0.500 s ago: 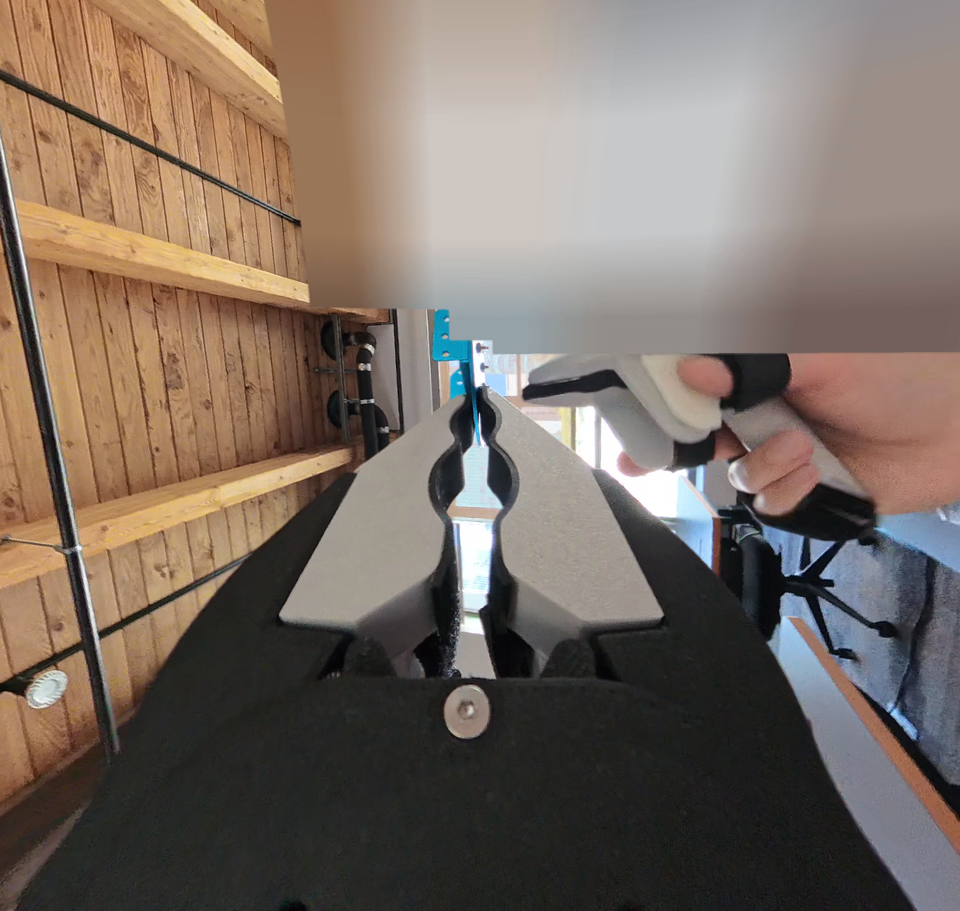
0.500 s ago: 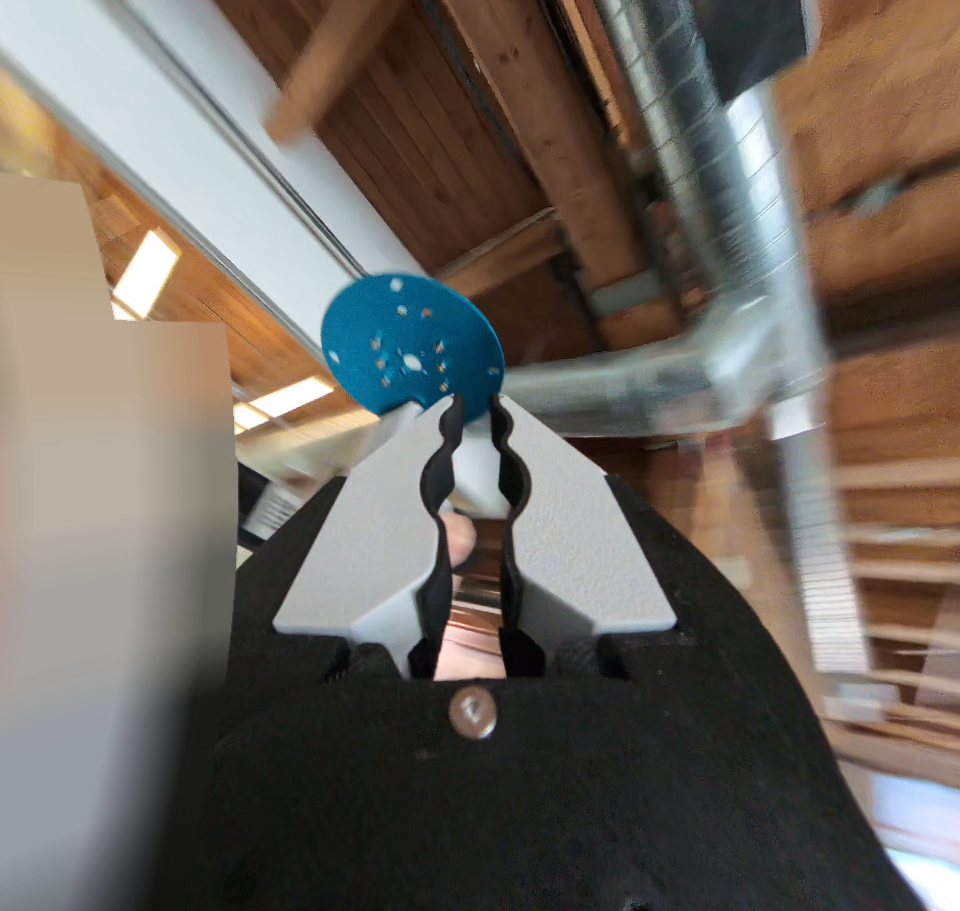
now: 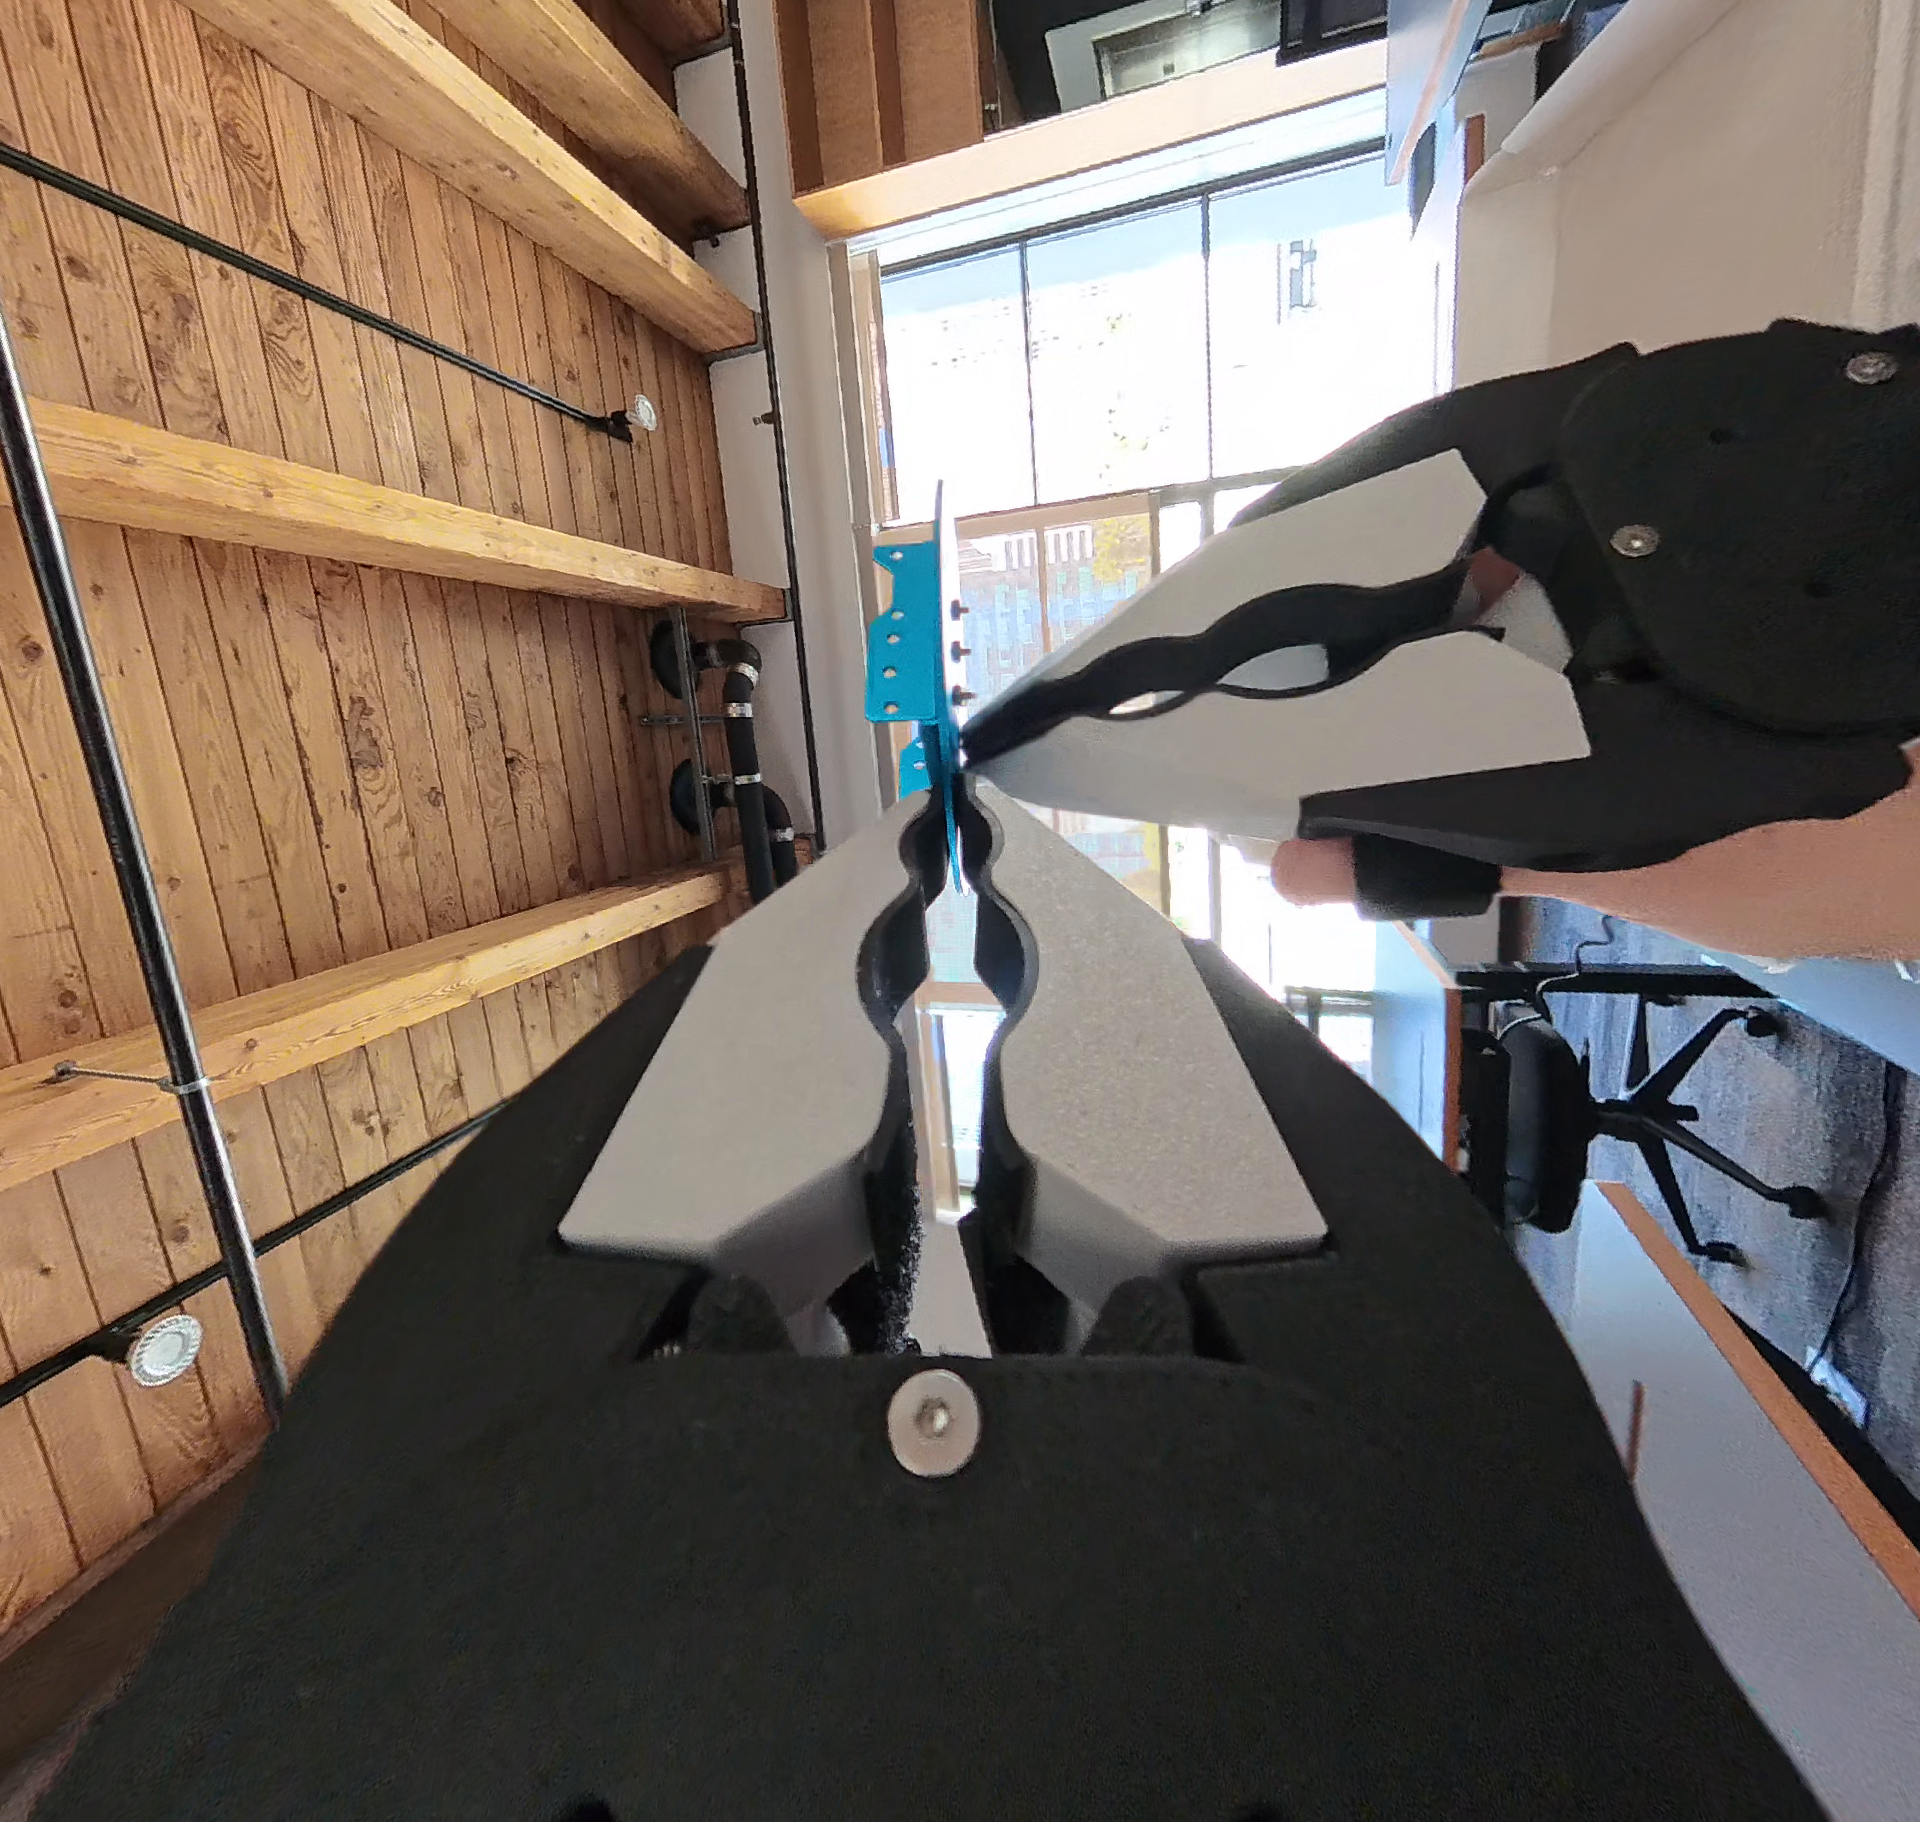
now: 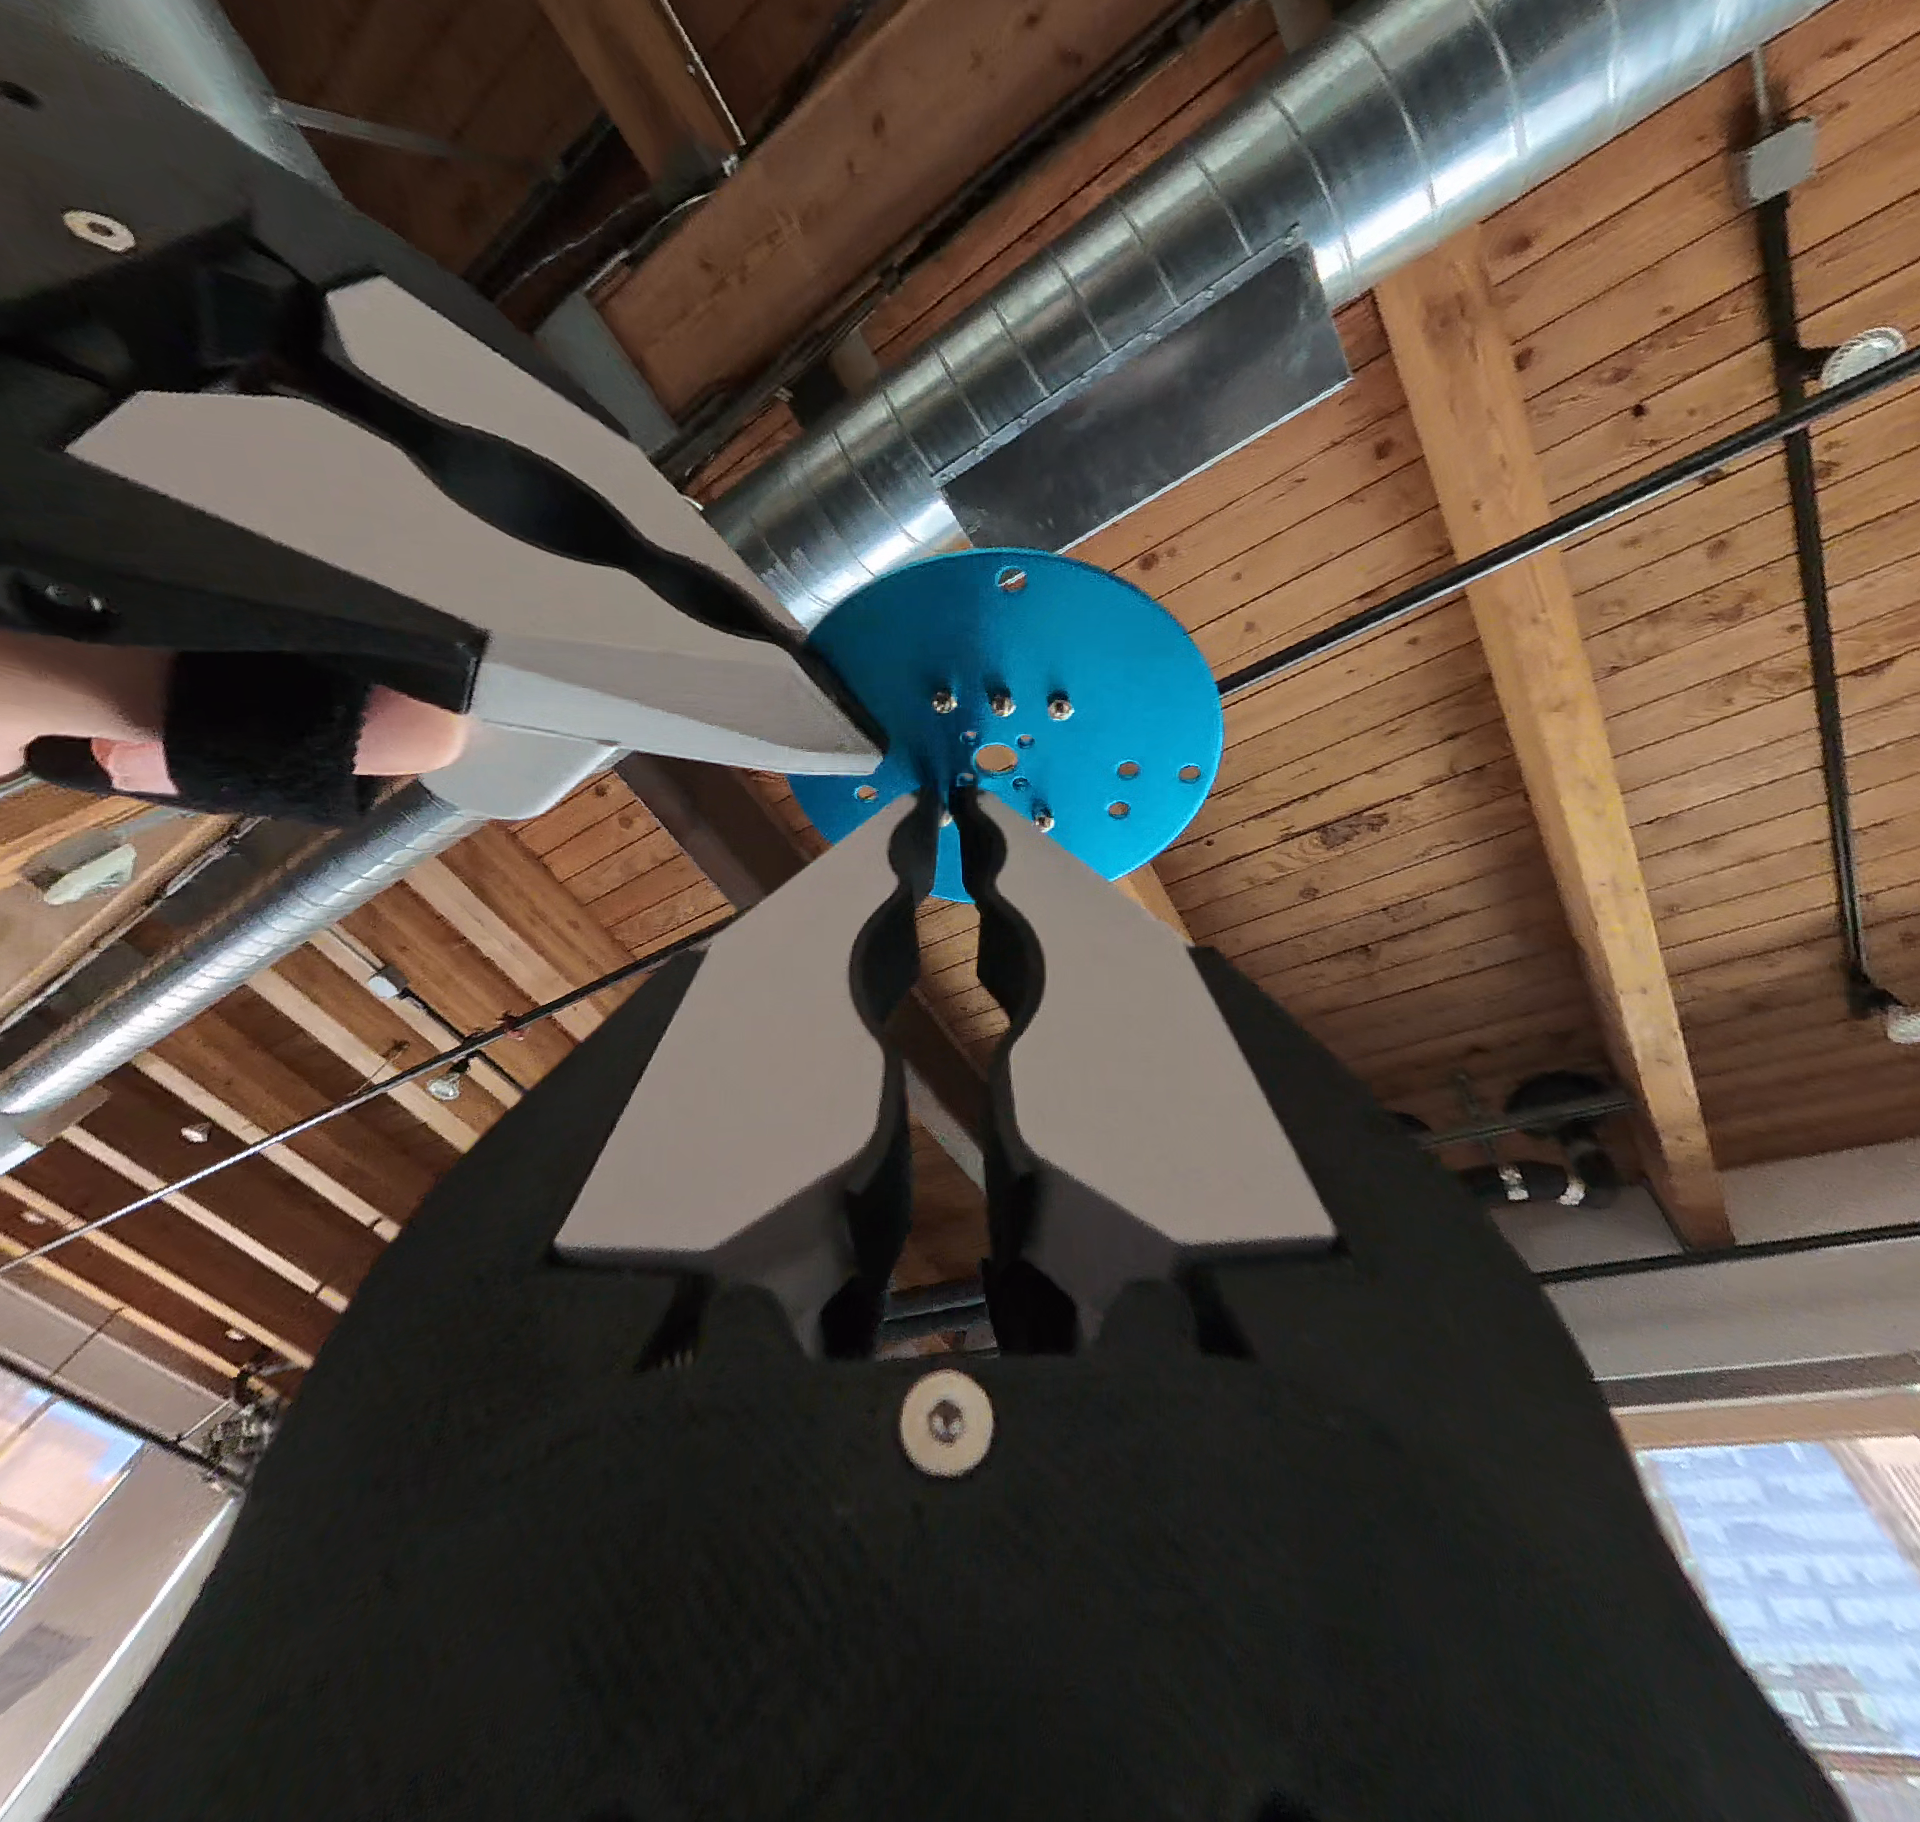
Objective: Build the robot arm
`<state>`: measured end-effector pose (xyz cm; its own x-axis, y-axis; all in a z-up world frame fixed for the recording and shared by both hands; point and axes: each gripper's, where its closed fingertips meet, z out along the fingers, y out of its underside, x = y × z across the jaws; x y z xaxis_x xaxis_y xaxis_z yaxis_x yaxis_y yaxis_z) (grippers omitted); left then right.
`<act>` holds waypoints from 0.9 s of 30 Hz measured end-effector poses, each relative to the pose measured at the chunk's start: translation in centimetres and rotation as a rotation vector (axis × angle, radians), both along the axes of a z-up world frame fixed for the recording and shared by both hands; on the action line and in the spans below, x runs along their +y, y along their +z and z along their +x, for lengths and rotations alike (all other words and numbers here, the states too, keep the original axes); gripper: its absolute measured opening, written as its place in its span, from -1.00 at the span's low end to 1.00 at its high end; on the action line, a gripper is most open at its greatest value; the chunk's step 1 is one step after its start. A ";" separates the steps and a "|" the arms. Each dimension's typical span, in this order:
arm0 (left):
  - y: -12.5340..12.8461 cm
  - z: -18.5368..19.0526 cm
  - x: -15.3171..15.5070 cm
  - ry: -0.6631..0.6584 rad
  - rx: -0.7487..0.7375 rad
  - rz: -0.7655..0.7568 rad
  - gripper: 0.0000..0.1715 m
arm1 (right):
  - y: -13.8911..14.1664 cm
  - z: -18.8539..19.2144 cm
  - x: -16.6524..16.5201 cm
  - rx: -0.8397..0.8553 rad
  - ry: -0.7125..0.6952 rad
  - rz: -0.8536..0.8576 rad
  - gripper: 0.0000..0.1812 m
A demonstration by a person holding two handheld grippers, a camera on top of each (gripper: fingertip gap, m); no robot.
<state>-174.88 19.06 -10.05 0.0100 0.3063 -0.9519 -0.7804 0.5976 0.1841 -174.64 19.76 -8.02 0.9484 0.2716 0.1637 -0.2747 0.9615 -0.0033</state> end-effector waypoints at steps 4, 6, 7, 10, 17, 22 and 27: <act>-0.4 -0.1 0.1 0.005 0.011 0.041 -1.00 | -0.7 0.1 0.1 0.004 -0.004 0.020 -0.96; -0.8 -0.3 0.4 0.024 0.039 0.099 -1.00 | -1.4 0.0 -0.1 -0.005 0.010 0.076 -0.92; -1.2 -0.3 0.7 0.033 0.045 0.115 -1.00 | -1.8 0.1 0.0 0.003 0.027 0.108 -0.91; -2.2 -0.8 2.3 0.110 0.078 0.215 -1.00 | -3.0 -0.3 1.9 -0.014 0.086 0.136 -0.83; -5.6 -1.3 5.2 0.208 0.041 0.222 -1.00 | -5.6 -1.6 5.1 -0.101 0.128 0.068 -0.81; -6.8 -1.9 6.5 0.248 0.000 0.160 -1.00 | -6.9 -2.3 6.1 -0.123 0.141 0.015 -0.83; -8.0 -2.9 7.0 0.251 0.011 0.132 -1.00 | -9.5 -3.9 6.6 -0.199 0.125 -0.024 -0.84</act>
